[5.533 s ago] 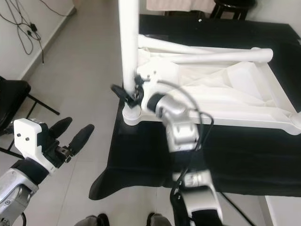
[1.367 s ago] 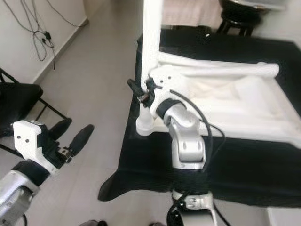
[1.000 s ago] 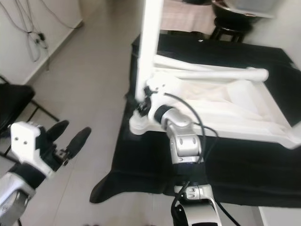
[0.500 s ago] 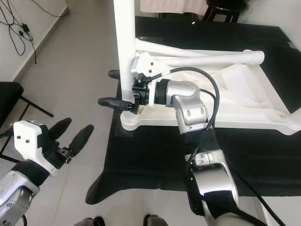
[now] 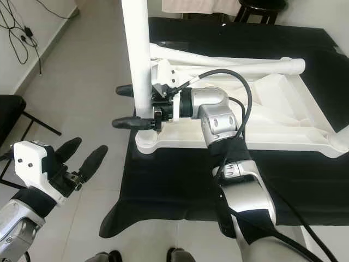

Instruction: Building children table

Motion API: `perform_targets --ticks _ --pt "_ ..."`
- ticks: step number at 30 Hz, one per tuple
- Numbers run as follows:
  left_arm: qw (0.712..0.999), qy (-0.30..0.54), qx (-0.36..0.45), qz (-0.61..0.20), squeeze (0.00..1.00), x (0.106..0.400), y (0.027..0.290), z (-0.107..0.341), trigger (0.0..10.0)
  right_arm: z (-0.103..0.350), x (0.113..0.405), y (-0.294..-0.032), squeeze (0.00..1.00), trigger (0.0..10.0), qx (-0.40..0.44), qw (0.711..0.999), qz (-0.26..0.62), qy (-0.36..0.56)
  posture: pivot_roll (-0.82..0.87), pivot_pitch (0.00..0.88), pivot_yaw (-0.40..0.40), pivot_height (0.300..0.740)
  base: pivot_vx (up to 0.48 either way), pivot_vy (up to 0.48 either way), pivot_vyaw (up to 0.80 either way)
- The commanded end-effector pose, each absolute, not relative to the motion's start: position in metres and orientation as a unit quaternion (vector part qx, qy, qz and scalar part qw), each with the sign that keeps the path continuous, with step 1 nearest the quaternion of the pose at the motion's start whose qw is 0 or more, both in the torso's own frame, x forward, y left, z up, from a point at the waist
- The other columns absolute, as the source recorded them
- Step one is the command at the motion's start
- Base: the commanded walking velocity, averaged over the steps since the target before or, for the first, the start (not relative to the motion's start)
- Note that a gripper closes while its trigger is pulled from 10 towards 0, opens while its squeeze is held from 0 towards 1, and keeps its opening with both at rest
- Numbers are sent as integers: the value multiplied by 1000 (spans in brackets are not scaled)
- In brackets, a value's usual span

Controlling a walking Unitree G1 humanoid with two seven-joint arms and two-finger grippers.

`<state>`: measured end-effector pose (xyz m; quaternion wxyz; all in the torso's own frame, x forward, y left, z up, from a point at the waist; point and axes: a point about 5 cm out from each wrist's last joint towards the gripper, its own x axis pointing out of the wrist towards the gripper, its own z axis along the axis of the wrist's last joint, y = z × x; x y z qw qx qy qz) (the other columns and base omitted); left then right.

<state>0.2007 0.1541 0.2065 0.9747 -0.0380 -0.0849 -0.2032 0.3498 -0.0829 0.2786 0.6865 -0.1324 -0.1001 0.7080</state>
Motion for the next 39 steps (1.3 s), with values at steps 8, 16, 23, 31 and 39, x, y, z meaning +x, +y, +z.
perform_targets --ticks 8,16,23,31,39 --pt "974 -81 -42 -208 0 198 151 206 10000 274 345 -83 0 0 -139 664 728 -97 -14 217 -50 740 0 0 0" --pt "974 -83 -42 -207 0 201 153 206 10000 269 346 -99 0 0 -109 782 602 -121 -34 211 -54 740 0 0 0" --pt "974 -82 -36 -208 0 205 156 204 10000 212 330 -96 0 0 -61 965 244 -70 -44 191 -32 740 0 0 0" --pt "975 -85 -34 -202 0 208 157 204 10000 211 333 -94 0 0 -82 963 249 -64 -44 180 -46 740 0 0 0" --pt "975 -88 -35 -199 0 208 157 204 10000 212 331 -94 0 10000 -86 968 229 -58 -49 177 -43 740 0 0 0"
